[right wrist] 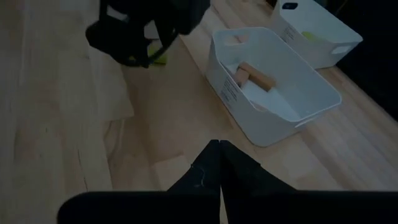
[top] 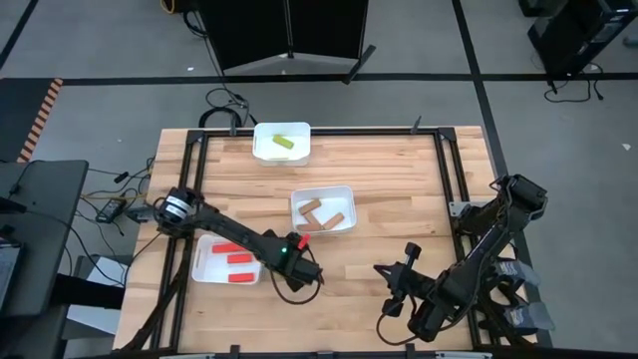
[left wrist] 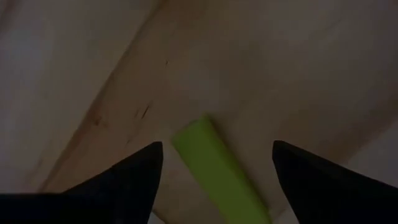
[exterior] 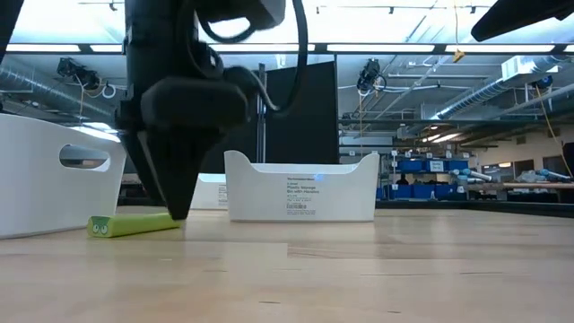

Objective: Sort blocks
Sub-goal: Put the green block into the top white bin, then return to Home Position

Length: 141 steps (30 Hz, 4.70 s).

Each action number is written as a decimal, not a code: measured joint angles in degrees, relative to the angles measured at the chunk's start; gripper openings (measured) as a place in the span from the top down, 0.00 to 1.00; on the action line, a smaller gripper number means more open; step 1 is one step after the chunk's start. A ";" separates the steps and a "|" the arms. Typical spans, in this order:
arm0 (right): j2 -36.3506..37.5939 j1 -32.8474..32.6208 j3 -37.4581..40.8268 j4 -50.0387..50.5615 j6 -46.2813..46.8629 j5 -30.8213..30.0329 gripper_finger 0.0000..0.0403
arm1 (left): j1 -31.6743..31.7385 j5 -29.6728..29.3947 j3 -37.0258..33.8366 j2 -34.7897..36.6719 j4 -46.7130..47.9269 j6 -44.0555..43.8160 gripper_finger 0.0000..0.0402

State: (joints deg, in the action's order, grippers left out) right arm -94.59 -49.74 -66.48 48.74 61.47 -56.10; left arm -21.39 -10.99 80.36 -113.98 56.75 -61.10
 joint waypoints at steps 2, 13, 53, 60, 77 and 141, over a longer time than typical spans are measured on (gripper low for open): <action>0.00 0.00 0.02 -0.01 -0.21 -0.02 0.98 | 0.04 0.53 0.00 -0.74 0.09 0.02 0.22; 0.00 0.00 0.02 0.01 -1.66 -0.28 0.98 | 0.04 2.85 0.24 -2.75 -1.72 2.33 0.37; 0.00 0.04 0.02 -0.34 -2.56 -1.53 0.98 | 16.93 -27.97 16.56 15.55 13.88 35.40 0.76; 0.00 0.91 0.03 -1.59 -3.12 -1.53 0.98 | 38.92 -12.78 7.24 19.09 -3.47 56.30 0.76; 0.02 4.56 0.04 -9.50 -13.83 -1.51 0.98 | 57.62 -2.42 -0.13 20.69 -13.08 63.87 0.27; 78.96 29.09 66.16 -62.24 -59.09 41.73 0.98 | 12.63 -8.60 -67.87 110.34 -46.30 58.73 0.99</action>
State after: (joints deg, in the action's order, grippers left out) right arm -15.63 -20.64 -0.32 -13.50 2.38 -14.37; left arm -8.75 -19.60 12.49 -3.64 10.45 -2.37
